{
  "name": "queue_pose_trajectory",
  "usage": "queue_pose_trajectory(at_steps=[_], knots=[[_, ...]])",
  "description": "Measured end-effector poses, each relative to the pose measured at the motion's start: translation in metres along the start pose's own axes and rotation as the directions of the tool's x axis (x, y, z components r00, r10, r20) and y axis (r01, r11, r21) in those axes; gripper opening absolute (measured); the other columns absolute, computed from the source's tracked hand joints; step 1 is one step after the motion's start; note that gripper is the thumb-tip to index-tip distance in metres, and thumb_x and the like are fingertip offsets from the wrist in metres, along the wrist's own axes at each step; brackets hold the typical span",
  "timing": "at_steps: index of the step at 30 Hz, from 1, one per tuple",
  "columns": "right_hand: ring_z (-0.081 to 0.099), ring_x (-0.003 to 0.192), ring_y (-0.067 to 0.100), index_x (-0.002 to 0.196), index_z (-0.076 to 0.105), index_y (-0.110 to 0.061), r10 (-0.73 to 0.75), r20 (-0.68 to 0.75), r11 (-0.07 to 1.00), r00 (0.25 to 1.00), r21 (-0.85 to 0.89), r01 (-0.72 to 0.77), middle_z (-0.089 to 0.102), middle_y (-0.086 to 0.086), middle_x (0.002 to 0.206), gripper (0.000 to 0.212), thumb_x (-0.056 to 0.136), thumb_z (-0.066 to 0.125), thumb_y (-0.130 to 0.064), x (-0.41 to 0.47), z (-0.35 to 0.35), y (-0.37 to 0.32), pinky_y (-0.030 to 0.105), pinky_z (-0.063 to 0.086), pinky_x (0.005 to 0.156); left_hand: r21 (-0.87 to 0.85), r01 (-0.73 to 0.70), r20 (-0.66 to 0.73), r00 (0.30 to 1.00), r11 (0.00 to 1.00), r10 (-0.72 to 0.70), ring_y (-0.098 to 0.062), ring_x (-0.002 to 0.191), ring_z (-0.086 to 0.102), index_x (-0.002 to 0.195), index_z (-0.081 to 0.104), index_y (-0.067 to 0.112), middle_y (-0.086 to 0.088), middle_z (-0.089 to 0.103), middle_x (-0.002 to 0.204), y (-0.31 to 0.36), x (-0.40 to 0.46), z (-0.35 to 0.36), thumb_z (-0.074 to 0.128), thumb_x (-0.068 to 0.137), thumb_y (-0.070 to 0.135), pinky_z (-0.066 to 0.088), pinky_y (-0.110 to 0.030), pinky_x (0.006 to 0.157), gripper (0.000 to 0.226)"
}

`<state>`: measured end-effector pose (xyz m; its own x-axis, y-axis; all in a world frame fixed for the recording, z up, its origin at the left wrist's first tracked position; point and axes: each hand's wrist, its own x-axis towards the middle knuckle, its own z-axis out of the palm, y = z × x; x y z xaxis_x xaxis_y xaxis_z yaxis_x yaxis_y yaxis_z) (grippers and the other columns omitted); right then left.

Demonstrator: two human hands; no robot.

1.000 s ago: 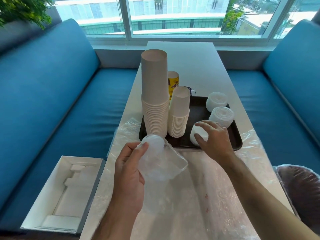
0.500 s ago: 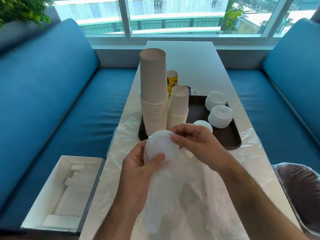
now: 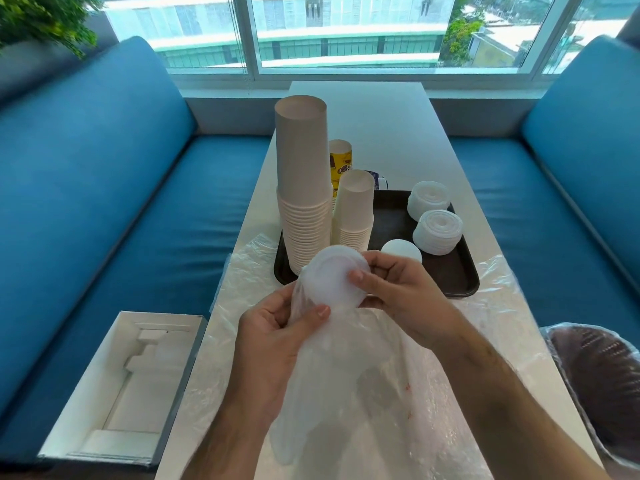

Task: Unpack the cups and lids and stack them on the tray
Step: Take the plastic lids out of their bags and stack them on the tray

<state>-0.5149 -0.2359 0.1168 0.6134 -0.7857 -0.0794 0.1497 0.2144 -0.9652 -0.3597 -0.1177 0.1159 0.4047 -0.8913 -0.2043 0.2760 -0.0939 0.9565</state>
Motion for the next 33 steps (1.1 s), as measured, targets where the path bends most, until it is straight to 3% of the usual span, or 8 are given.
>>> queue_pose_trajectory(at_steps=[8, 11, 13, 16, 19, 22, 29, 33], knots=[[0.068, 0.08, 0.016, 0.103, 0.07, -0.008, 0.069, -0.183, 0.961, 0.981, 0.277, -0.016, 0.072, 0.008, 0.096, 0.025, 0.082, 0.067, -0.022, 0.003, -0.013, -0.012, 0.023, 0.059, 0.064, 0.013, 0.004, -0.084, 0.996, 1.0, -0.003, -0.02, 0.079, 0.074, 0.094, 0.077, 0.012, -0.01, 0.077, 0.088, 0.001, 0.0, 0.0, 0.076, 0.081, 0.005, 0.058, -0.026, 0.067, 0.015], [0.071, 0.089, 0.015, 0.103, 0.069, -0.012, -0.027, -0.292, 0.986, 0.956, 0.152, 0.075, 0.074, 0.002, 0.096, 0.022, 0.084, 0.069, -0.022, 0.009, -0.026, -0.011, 0.026, 0.059, 0.07, 0.026, 0.006, -0.106, 0.994, 1.0, -0.003, -0.022, 0.083, 0.074, 0.095, 0.077, 0.014, -0.009, 0.077, 0.089, 0.003, 0.0, 0.0, 0.077, 0.082, 0.009, 0.057, -0.032, 0.073, 0.014], [0.069, 0.09, 0.011, 0.108, 0.068, -0.012, -0.201, -0.416, 0.972, 0.887, -0.194, 0.13, 0.074, -0.006, 0.094, 0.016, 0.092, 0.07, -0.014, 0.016, -0.041, -0.006, 0.025, 0.058, 0.078, 0.053, 0.006, -0.131, 0.991, 0.999, 0.0, -0.021, 0.087, 0.074, 0.097, 0.076, 0.015, -0.006, 0.077, 0.091, 0.003, 0.0, -0.001, 0.078, 0.082, 0.014, 0.056, -0.034, 0.077, 0.015], [0.064, 0.093, 0.014, 0.123, 0.067, -0.016, -0.474, -0.421, 0.637, 0.773, -0.77, -0.029, 0.067, -0.012, 0.105, 0.028, 0.097, 0.064, -0.01, 0.029, -0.067, 0.01, 0.021, 0.05, 0.087, 0.079, 0.013, -0.149, 0.989, 0.997, -0.001, -0.023, 0.092, 0.073, 0.103, 0.075, 0.015, -0.004, 0.077, 0.095, 0.004, -0.001, -0.001, 0.077, 0.084, 0.018, 0.057, -0.038, 0.082, 0.02], [0.064, 0.11, 0.027, 0.127, 0.069, -0.012, -0.558, -0.308, 0.393, 0.771, -0.916, -0.082, 0.07, 0.008, 0.121, 0.034, 0.095, 0.061, -0.002, 0.041, -0.089, 0.028, 0.026, 0.04, 0.098, 0.073, 0.028, -0.144, 0.989, 0.997, -0.017, -0.023, 0.092, 0.074, 0.102, 0.075, 0.014, -0.005, 0.077, 0.094, 0.005, -0.004, 0.0, 0.077, 0.084, 0.017, 0.058, -0.038, 0.084, 0.018], [0.063, 0.12, 0.028, 0.127, 0.069, -0.013, -0.514, -0.185, 0.236, 0.837, -0.969, -0.069, 0.07, 0.009, 0.127, 0.037, 0.093, 0.061, 0.0, 0.052, -0.106, 0.044, 0.039, 0.044, 0.108, 0.069, 0.032, -0.139, 0.99, 0.997, -0.022, -0.024, 0.091, 0.073, 0.101, 0.075, 0.013, -0.006, 0.077, 0.093, 0.006, -0.006, 0.001, 0.076, 0.085, 0.015, 0.057, -0.037, 0.08, 0.016], [0.048, 0.138, 0.024, 0.138, 0.061, -0.02, -0.312, -0.13, 0.06, 0.941, -0.991, -0.117, 0.056, -0.002, 0.146, 0.051, 0.091, 0.07, -0.035, 0.045, -0.104, 0.06, 0.046, 0.034, 0.111, 0.04, 0.038, -0.141, 0.99, 0.998, -0.032, -0.019, 0.084, 0.074, 0.096, 0.075, 0.013, -0.005, 0.077, 0.088, 0.01, -0.009, 0.001, 0.073, 0.087, 0.01, 0.057, -0.027, 0.07, 0.01], [0.051, 0.133, 0.027, 0.14, 0.059, -0.02, -0.275, -0.125, 0.02, 0.953, -0.992, -0.124, 0.055, 0.001, 0.144, 0.055, 0.086, 0.073, -0.02, 0.044, -0.103, 0.058, 0.045, 0.035, 0.111, 0.032, 0.048, -0.151, 0.988, 0.998, -0.042, -0.02, 0.084, 0.074, 0.094, 0.076, 0.015, -0.005, 0.077, 0.088, 0.011, -0.009, 0.002, 0.073, 0.088, 0.009, 0.057, -0.03, 0.072, 0.009]])
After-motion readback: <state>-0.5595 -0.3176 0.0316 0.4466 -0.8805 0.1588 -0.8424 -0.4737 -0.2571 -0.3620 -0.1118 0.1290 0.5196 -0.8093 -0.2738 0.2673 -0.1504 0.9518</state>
